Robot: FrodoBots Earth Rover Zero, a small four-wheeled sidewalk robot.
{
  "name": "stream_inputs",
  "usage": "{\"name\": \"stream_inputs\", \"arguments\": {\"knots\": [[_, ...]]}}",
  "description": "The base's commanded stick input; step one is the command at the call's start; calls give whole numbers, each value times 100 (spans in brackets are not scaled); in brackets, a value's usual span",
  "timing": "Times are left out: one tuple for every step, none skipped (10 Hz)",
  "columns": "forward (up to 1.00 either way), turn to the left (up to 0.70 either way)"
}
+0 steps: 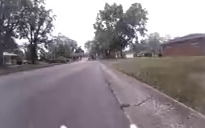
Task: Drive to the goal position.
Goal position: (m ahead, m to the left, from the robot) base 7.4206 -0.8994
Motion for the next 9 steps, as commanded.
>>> {"name": "stream_inputs", "arguments": {"knots": [[100,38],[100,16],[100,0],[100,0],[100,0],[100,0],[100,0],[100,0],[100,0]]}}
